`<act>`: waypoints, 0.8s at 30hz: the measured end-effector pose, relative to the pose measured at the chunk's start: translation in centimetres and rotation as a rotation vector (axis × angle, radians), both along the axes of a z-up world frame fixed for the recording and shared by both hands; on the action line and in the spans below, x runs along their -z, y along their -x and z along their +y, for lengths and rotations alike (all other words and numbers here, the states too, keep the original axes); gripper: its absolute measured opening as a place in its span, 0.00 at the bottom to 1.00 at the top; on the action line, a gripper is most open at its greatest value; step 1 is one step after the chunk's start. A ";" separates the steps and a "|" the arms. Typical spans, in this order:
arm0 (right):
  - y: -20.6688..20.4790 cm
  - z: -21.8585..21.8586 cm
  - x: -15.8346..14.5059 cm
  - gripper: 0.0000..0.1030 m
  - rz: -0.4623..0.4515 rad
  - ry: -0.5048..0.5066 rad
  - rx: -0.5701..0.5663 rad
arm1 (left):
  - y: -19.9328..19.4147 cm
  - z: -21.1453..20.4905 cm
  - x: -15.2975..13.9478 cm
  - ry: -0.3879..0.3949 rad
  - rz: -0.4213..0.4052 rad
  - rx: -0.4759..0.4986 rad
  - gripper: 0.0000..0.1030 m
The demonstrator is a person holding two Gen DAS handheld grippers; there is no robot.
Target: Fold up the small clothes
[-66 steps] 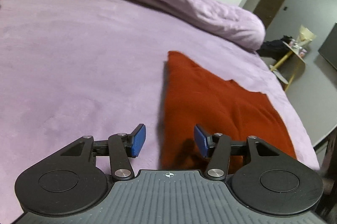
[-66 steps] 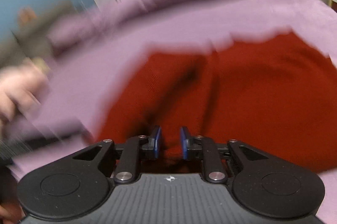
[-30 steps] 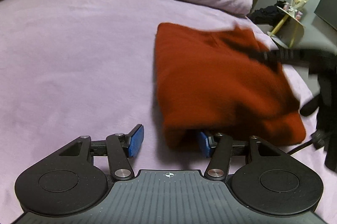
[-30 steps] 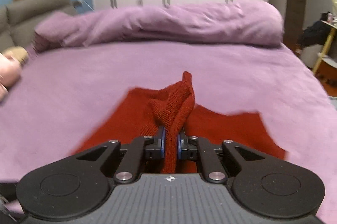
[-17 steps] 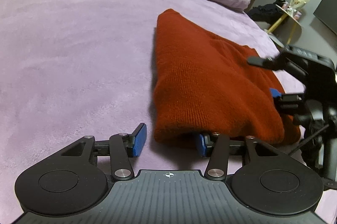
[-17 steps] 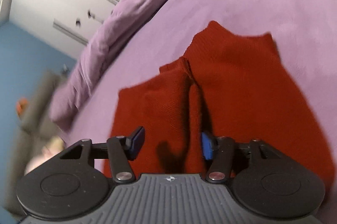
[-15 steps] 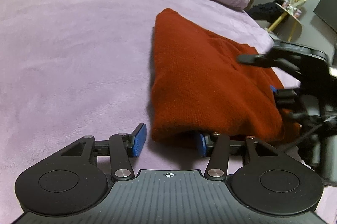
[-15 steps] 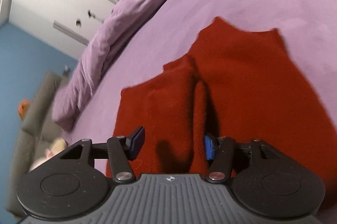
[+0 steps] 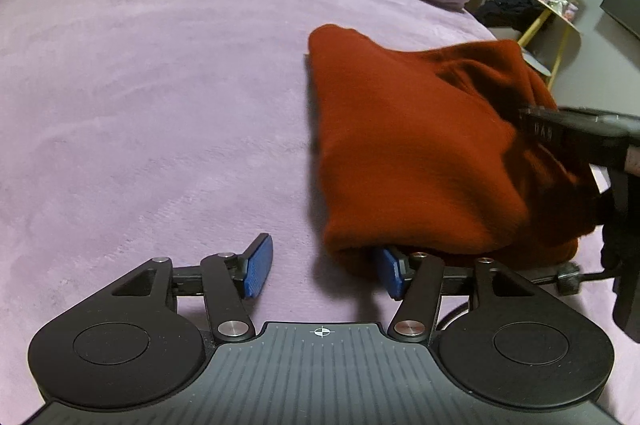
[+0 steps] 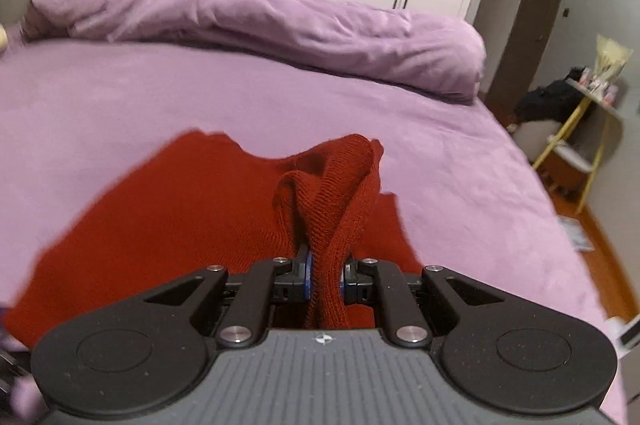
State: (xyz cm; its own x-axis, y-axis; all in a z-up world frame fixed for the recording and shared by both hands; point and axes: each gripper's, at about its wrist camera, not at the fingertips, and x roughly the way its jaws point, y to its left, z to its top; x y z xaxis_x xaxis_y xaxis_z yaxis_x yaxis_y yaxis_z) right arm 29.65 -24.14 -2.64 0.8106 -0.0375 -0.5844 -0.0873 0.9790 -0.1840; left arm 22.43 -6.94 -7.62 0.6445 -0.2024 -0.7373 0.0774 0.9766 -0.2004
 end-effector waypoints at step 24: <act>11.4 -10.4 5.1 0.34 0.060 -1.066 0.247 | 0.1 -1.3 0.1 -0.028 -0.021 -0.014 0.65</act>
State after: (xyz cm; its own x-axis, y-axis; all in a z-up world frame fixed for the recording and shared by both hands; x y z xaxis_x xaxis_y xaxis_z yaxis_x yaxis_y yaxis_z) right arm 18.21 -34.56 -7.74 0.8194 0.3532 -0.4514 0.1527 0.6245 0.7660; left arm 22.32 -8.20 -7.68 0.6622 -0.1727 -0.7292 0.0678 0.9829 -0.1712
